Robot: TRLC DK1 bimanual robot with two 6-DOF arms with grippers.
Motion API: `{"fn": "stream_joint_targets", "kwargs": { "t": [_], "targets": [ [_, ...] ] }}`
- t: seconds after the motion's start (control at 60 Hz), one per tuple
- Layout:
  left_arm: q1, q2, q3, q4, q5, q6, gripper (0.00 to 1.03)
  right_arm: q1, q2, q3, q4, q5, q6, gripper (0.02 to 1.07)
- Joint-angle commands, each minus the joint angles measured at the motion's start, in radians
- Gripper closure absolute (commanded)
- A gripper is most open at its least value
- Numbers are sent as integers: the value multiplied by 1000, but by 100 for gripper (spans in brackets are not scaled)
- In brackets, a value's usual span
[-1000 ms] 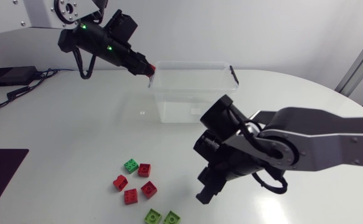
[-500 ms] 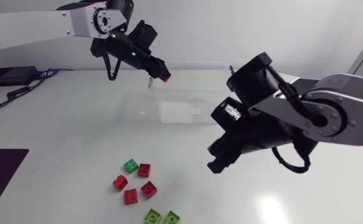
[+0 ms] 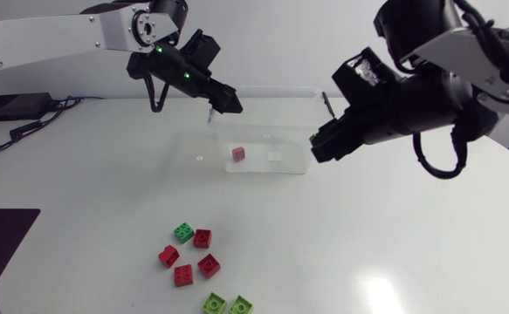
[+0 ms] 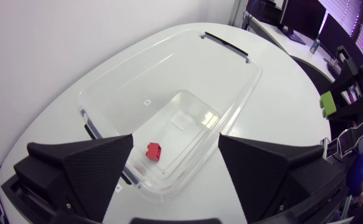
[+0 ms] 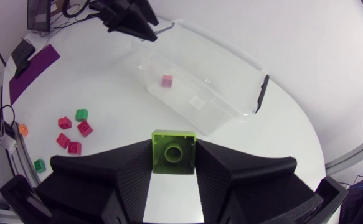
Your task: Place the duplo bricks in the container
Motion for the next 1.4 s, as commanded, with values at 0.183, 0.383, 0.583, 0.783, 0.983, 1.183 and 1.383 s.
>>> {"fn": "stream_joint_targets", "kwargs": {
  "t": [0.183, 0.383, 0.583, 0.783, 0.983, 1.183, 1.383],
  "targets": [
    [40, -198, -97, -22, -10, -1, 5, -45, 100, 95, 31, -28, -25, 77],
    [52, -356, -182, -45, -21, -9, 5, -76, 180, 155, 75, -37, -34, 77],
    [75, -494, -357, -82, -32, 28, 5, -103, 269, 233, 94, -48, -53, 77],
    [130, -613, -622, -63, -39, 111, 5, -122, 367, 311, 118, -54, -59, 76],
    [164, -708, -828, -8, -38, 151, 5, -137, 476, 421, 127, -54, -59, 76],
    [163, -748, -958, 18, -36, 166, 5, -160, 572, 507, 129, -54, -57, 76],
    [157, -761, -1056, 19, -33, 188, 5, -181, 644, 572, 127, -51, -53, 73]
  ]
}}
